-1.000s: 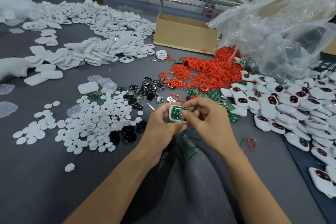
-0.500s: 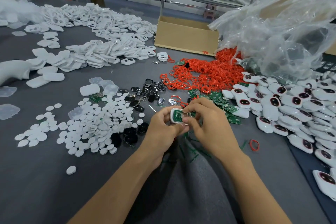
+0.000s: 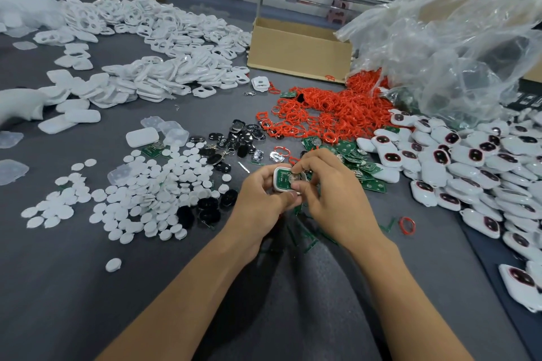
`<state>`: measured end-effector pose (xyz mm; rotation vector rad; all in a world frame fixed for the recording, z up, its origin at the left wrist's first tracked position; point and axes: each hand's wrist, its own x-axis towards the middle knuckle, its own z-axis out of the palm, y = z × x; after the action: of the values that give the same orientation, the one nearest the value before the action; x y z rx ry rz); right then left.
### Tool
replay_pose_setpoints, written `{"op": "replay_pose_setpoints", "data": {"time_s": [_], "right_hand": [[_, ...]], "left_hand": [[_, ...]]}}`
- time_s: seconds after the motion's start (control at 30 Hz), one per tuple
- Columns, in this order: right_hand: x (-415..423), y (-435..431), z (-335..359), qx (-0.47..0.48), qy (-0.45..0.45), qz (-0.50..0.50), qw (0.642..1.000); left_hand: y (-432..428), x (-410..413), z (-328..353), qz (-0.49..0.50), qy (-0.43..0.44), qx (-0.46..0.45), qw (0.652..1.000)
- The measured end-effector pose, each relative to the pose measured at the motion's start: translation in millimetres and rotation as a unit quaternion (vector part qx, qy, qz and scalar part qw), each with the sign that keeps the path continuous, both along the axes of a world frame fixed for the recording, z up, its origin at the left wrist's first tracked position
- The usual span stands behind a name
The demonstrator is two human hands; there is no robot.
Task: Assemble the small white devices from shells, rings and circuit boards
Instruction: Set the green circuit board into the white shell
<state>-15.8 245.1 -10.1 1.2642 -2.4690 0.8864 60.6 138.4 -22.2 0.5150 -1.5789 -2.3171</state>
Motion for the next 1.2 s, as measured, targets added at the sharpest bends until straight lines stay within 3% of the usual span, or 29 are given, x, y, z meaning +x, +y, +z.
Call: {"op": "replay_pose_setpoints", "data": {"time_s": [0.2,0.47,1.2], "right_hand": [[0.5,-1.0,-0.3,0.004,0.008,-0.007,1.0],[2.1,-1.5,-0.4,0.006,0.013,-0.011,1.0],[3.0,-3.8,0.3,-0.007,-0.008,0.007,1.0]], "left_hand": [[-0.9,0.0,-1.2,-0.003,-0.001,-0.006,1.0],[-4.3,-2.9,1.1,-0.005,-0.007,0.066,0.998],[-1.8,-5.1,-3.2,0.042,-0.013,0.024,0.999]]}}
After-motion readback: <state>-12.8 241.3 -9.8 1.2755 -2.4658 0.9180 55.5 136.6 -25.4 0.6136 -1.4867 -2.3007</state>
